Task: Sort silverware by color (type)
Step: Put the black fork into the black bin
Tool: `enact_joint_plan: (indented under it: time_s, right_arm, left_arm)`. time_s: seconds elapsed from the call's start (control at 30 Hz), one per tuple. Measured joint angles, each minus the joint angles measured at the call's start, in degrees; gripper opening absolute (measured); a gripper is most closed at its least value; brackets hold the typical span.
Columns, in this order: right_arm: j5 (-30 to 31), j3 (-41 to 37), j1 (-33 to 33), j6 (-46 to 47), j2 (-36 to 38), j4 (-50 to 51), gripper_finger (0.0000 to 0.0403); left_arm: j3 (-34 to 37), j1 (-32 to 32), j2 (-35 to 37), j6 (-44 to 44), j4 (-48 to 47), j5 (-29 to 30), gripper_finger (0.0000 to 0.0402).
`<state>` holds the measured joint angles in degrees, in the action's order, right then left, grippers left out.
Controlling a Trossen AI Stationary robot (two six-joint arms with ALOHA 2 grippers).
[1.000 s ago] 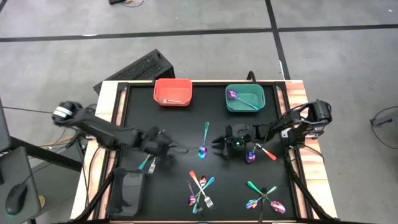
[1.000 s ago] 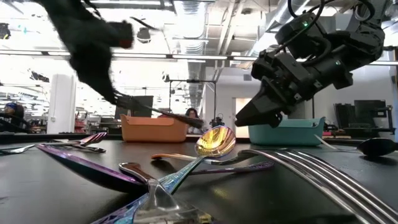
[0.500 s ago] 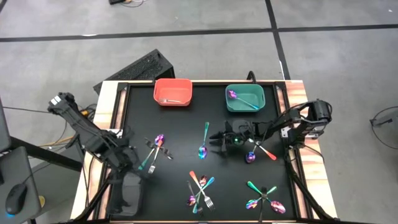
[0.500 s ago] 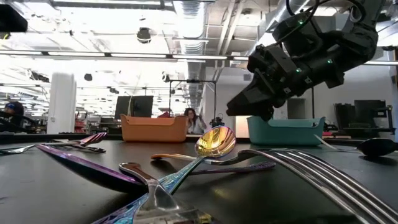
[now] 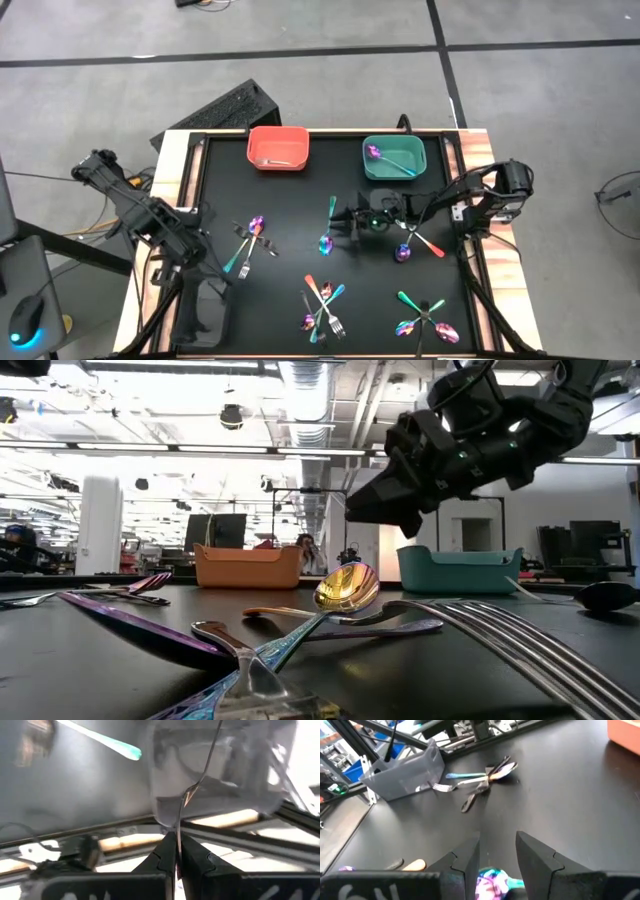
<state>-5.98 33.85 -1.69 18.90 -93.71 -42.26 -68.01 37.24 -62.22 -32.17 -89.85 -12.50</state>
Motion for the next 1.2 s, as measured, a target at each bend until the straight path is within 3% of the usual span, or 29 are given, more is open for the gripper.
enact_joint_plan:
  time_s: [0.27,0.53,0.7,1.0,1.2]
  right_arm:
    - [0.0,2.56,0.02,0.07,0.0,0.2,0.0145]
    - [0.0,3.27,0.03,-0.02,0.0,1.43,0.0145]
    - [0.0,3.27,0.55,0.13,0.0,1.97,0.0145]
    - [0.02,3.27,0.96,0.13,0.0,1.99,0.0145]
    - [0.0,3.27,0.96,0.09,0.0,1.99,0.0145]
  left_arm:
    - [0.0,0.13,-3.76,6.41,-0.17,-2.16,0.0]
    - [0.0,0.13,-13.53,15.95,0.26,-6.88,0.0]
    - [0.02,0.13,-18.16,20.69,1.95,-6.81,0.0]
    - [0.02,0.17,-22.7,20.54,2.39,0.15,0.0021]
    - [0.04,-0.91,-22.79,17.51,5.17,1.3,0.0039]
